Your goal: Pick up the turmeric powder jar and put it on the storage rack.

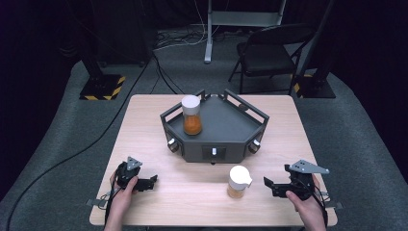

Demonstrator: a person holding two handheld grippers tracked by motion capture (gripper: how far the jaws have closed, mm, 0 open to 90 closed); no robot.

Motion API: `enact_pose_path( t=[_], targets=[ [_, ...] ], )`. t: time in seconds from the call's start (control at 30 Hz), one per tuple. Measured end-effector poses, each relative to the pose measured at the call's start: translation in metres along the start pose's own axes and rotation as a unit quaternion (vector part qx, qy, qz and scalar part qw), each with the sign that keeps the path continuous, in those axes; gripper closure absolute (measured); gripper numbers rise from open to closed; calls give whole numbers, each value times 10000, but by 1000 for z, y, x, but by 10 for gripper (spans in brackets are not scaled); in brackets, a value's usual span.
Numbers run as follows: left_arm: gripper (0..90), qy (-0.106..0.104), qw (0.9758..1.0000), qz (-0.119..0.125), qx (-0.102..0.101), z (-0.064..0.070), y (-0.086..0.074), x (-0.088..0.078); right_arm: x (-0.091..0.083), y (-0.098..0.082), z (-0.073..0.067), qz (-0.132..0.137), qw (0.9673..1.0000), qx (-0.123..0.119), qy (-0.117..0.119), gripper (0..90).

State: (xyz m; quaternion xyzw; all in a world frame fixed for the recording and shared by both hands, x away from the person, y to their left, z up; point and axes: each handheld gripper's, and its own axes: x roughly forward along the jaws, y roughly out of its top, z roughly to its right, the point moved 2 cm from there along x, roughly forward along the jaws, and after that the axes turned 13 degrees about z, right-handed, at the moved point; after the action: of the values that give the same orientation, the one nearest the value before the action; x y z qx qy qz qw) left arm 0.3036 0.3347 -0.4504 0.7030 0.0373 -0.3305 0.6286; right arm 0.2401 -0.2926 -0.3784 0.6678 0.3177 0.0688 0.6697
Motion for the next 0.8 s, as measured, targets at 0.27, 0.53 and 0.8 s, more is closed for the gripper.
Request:
enact_pose_path(
  t=[0.27, 0.53, 0.8],
  targets=[
    [0, -1, 10000, -4, 5, 0, 0, 0, 1, 5, -10, 71, 9995, -87, 289, 22],
    [0, -1, 10000, -3, 5, 0, 0, 0, 5, 8, -18, 128, 9984, -136, 537, 23],
    [0, -2, 10000, 1, 1, 0, 0, 0, 13, 12, -26, 120, 9970, -240, 729, 24]
  ],
)
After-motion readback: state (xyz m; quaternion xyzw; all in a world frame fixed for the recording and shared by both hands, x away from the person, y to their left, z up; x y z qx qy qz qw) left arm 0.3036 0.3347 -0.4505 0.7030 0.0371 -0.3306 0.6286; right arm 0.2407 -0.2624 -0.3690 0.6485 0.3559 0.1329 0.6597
